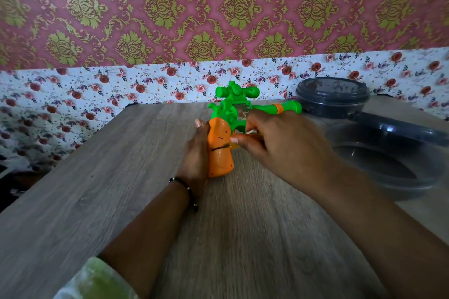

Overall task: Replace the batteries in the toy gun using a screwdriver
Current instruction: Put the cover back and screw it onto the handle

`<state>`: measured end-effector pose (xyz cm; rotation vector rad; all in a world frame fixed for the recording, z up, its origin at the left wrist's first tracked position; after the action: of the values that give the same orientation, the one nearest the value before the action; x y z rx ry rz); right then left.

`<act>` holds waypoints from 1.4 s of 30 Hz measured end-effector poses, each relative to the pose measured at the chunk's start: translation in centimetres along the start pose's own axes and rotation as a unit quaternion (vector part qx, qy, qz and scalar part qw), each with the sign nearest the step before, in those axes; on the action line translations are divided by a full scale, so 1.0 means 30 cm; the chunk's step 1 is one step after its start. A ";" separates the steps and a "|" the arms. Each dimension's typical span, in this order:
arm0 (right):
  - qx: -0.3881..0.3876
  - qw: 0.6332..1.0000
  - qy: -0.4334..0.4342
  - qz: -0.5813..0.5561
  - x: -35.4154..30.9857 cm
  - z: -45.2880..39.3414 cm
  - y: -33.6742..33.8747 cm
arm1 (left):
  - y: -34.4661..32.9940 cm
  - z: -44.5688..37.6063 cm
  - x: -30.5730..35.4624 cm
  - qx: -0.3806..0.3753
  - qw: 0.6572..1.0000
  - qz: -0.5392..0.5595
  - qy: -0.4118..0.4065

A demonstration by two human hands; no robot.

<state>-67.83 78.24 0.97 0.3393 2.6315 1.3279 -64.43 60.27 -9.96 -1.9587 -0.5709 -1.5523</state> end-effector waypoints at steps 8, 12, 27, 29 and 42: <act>-0.056 0.992 0.016 -0.108 0.000 -0.001 -0.012 | 0.001 -0.001 -0.003 -0.006 1.000 0.000 -0.010; -0.001 1.000 -0.019 0.008 0.001 -0.001 -0.006 | 0.004 0.003 -0.004 0.001 1.000 -0.005 -0.007; 0.011 0.999 -0.039 -0.023 0.014 0.001 -0.019 | -0.018 0.030 0.029 -0.015 0.999 0.032 -0.003; -0.021 0.994 -0.012 -0.107 0.019 0.001 -0.017 | -0.018 0.030 0.030 -0.017 0.999 0.032 -0.002; -0.122 0.983 0.004 -0.137 0.018 0.002 -0.027 | -0.025 0.036 0.041 -0.001 0.999 0.037 0.004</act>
<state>-68.42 77.96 0.26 -0.0605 2.3749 1.5302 -63.83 61.54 -8.82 -1.9521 -0.4864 -1.5157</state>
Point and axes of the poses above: each hand's wrist, its own z-axis away from the middle knuckle, its own y-axis out of the back of the hand, x = y × z, the point moved 2 cm from there along -z, towards the middle knuckle, and after that the axes turned 2 degrees about -y, right-handed, at the moved point
